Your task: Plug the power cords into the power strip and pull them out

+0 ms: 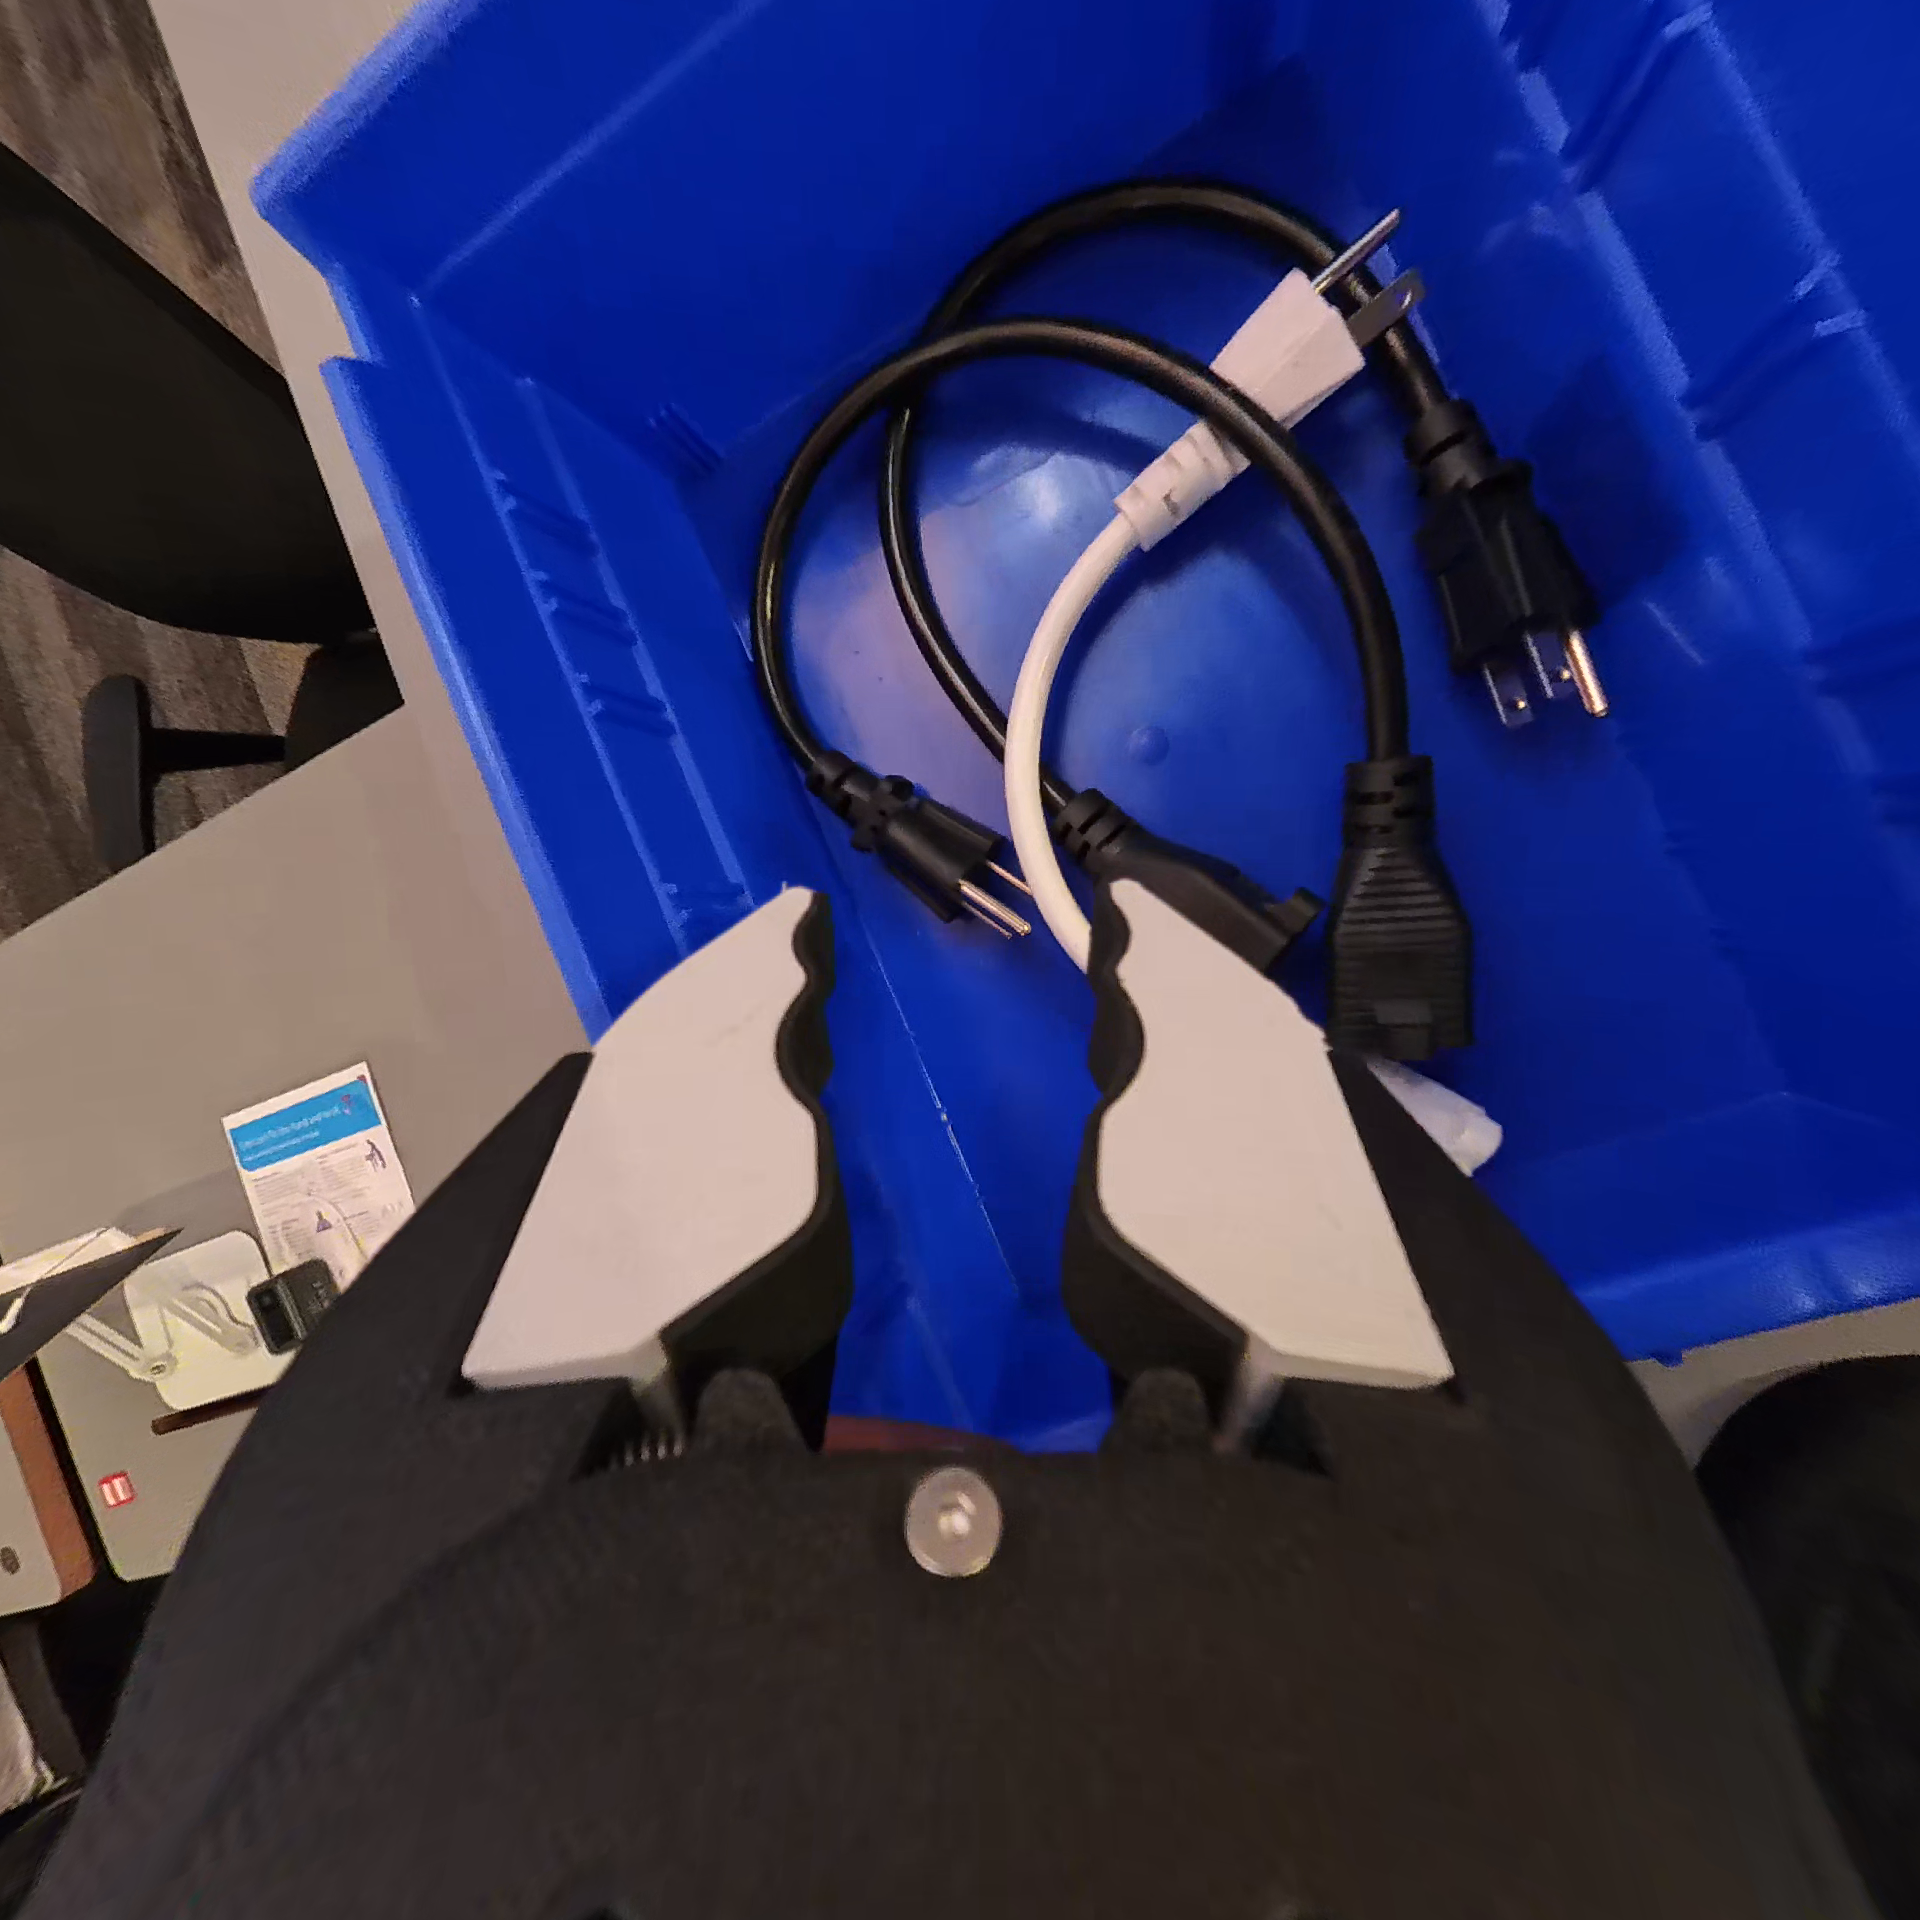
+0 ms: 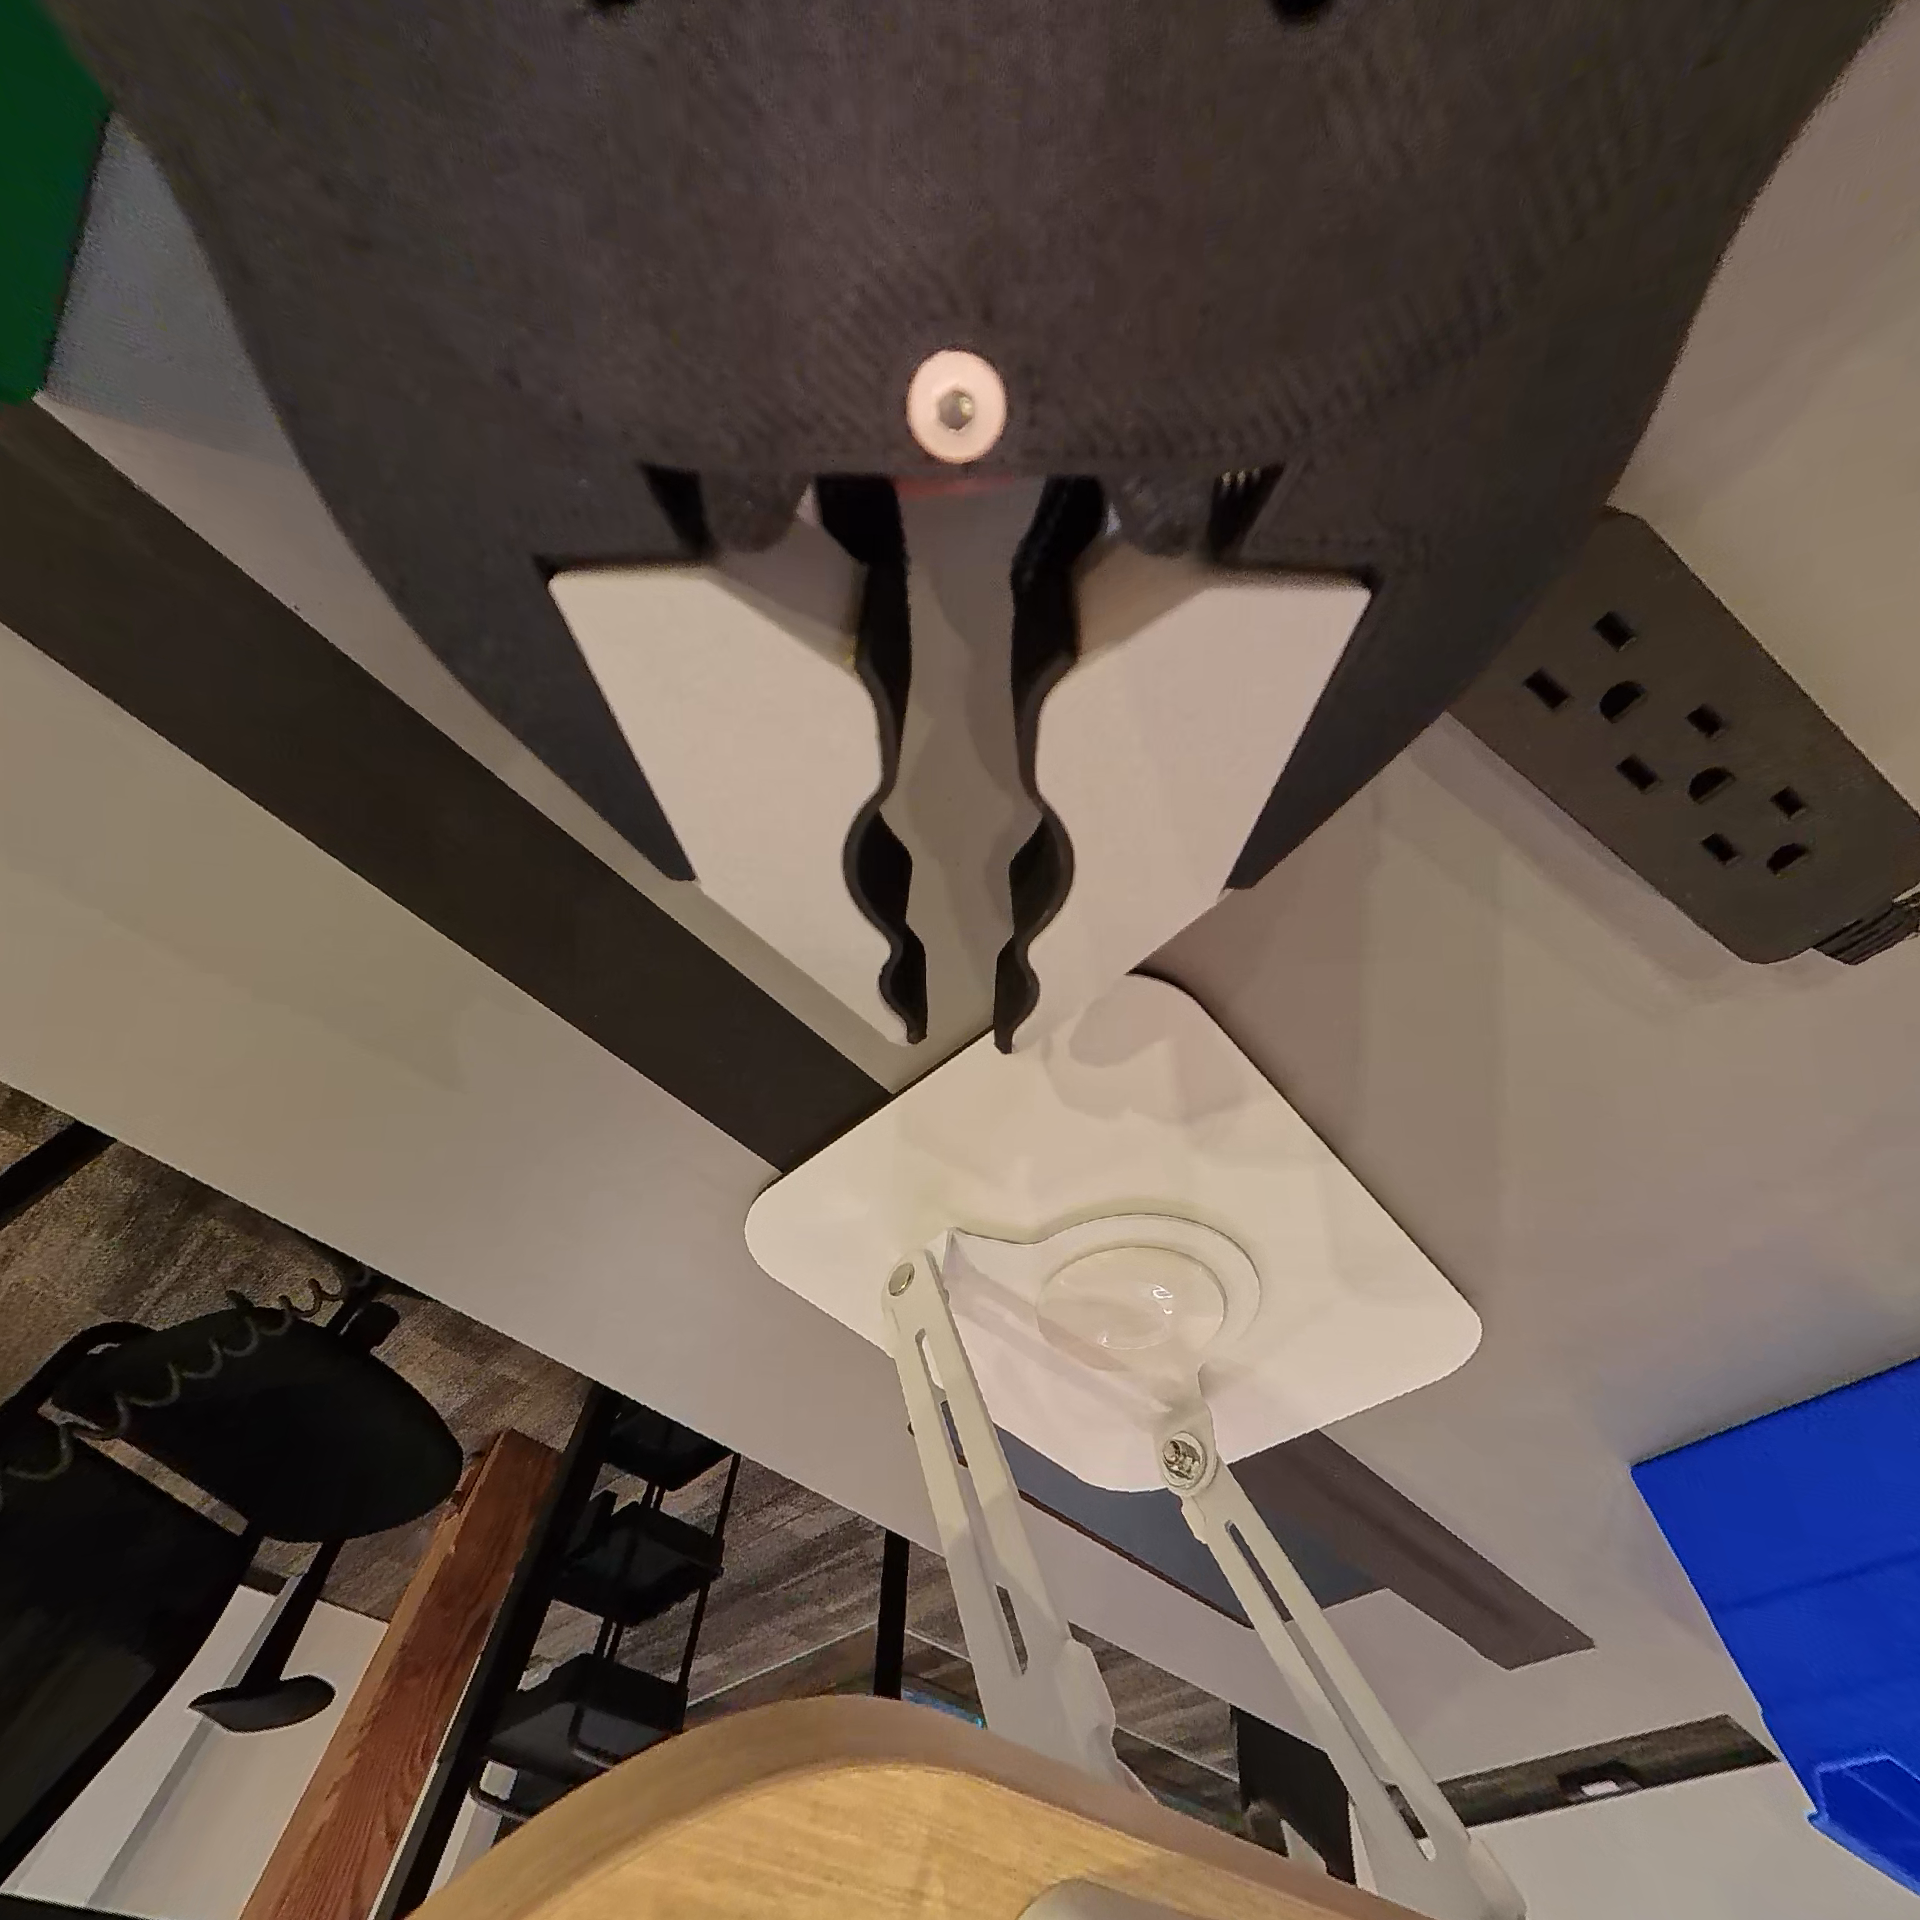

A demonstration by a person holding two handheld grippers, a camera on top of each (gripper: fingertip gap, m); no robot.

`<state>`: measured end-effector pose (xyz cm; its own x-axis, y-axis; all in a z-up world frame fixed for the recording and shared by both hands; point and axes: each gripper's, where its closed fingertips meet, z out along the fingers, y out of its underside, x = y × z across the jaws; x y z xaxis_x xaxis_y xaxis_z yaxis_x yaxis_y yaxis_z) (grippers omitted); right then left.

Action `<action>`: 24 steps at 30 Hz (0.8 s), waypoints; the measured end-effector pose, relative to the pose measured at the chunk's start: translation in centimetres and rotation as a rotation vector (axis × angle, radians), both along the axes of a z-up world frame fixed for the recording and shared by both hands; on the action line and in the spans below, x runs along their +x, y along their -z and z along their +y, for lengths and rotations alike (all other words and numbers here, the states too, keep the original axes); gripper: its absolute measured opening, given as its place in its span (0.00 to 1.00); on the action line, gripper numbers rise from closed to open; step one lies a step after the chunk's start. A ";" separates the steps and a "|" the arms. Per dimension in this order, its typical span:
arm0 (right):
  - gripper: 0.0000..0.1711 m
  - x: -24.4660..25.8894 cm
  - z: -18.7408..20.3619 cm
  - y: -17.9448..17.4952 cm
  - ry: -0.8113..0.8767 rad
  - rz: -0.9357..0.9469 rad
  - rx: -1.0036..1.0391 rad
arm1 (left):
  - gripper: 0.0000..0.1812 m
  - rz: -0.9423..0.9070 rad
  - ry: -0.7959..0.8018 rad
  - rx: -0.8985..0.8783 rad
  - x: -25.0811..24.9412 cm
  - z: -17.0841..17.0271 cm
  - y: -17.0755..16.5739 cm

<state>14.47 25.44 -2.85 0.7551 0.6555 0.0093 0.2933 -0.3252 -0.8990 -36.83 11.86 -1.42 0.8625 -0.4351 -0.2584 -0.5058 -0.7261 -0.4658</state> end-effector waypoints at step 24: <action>0.06 0.1 0.0 0.2 0.000 -0.005 -0.003 | 0.18 0.256 0.319 -0.193 4.3 6.2 6.9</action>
<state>14.52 25.48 -3.01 0.7550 0.6557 0.0115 0.2981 -0.3274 -0.8966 -32.57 18.08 -8.36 0.5961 -0.7300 -0.3342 -0.7998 -0.5762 -0.1681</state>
